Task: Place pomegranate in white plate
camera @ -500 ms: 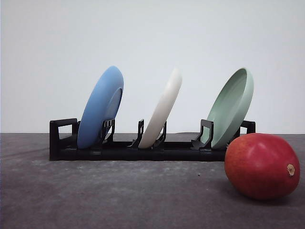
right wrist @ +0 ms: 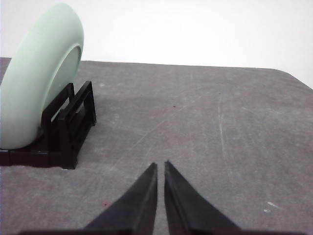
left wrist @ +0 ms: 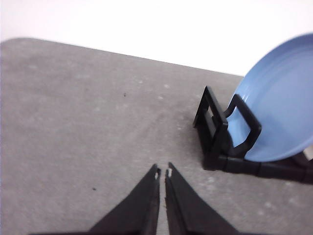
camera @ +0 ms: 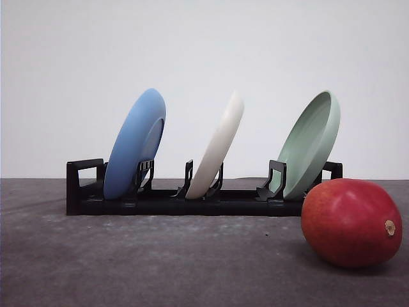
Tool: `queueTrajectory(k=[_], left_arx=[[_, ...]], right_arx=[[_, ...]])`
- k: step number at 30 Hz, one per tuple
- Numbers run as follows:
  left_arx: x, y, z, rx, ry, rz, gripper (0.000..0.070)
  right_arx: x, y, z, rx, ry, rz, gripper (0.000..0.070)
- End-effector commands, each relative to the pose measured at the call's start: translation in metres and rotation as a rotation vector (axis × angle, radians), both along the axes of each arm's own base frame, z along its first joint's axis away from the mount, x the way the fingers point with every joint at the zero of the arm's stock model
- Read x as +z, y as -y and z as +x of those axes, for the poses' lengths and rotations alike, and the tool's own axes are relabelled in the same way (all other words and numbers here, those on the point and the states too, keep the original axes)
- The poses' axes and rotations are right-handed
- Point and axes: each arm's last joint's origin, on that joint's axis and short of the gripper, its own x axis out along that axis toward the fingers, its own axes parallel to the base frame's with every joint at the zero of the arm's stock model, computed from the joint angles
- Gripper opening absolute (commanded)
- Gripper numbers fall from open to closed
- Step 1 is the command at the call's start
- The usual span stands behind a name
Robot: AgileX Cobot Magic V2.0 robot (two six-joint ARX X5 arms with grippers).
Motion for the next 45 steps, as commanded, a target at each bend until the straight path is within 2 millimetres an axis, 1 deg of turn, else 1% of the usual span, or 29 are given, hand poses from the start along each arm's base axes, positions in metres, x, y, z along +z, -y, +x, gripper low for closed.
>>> queueTrajectory(k=[1,6,9,13,17,20,26,31,34,37,41,45], left_arx=[[-0.002,0.0,0.001,0.023,-0.007,-0.136,0.0],[0.003,0.0,0.001,0.034,0.036,-0.29,0.0],[0.008,0.0,0.001,0.028,0.093,-0.325,0.0],[0.024,0.0,0.0,0.01,0.206,-0.321,0.0],[0.045,0.0,-0.006,0.004,0.243,-0.288,0.0002],[0.063,0.0,-0.014,0.012,0.19,-0.241,0.0003],[0.098,0.0,-0.028,0.024,0.0,-0.155,0.0003],[0.12,0.001,-0.033,0.008,-0.154,-0.068,0.0003],[0.132,0.002,-0.032,-0.033,-0.24,-0.024,0.0003],[0.142,0.003,-0.03,-0.08,-0.316,-0.004,0.0002],[0.152,0.005,-0.025,-0.135,-0.372,0.017,0.0003],[0.158,0.011,-0.02,-0.214,-0.385,0.061,0.0003]], right_arx=[[0.001,0.0,0.0,-0.007,0.022,0.057,0.002],[0.008,0.0,0.001,-0.014,0.095,0.263,0.0009],[0.016,0.0,0.0,-0.003,0.173,0.347,0.0009],[0.029,0.0,-0.002,0.025,0.256,0.384,0.0009],[0.046,-0.002,-0.007,0.074,0.247,0.382,0.0009],[0.061,-0.002,-0.014,0.094,0.198,0.383,0.0007],[0.088,-0.003,-0.03,0.079,0.046,0.386,0.0007],[0.105,-0.003,-0.034,0.067,-0.088,0.364,0.0007],[0.114,-0.004,-0.032,0.097,-0.173,0.3,0.0007],[0.119,-0.006,-0.026,0.157,-0.262,0.247,0.0007],[0.12,-0.009,-0.016,0.25,-0.346,0.22,0.0007],[0.118,-0.014,-0.01,0.308,-0.381,0.203,0.0007]])
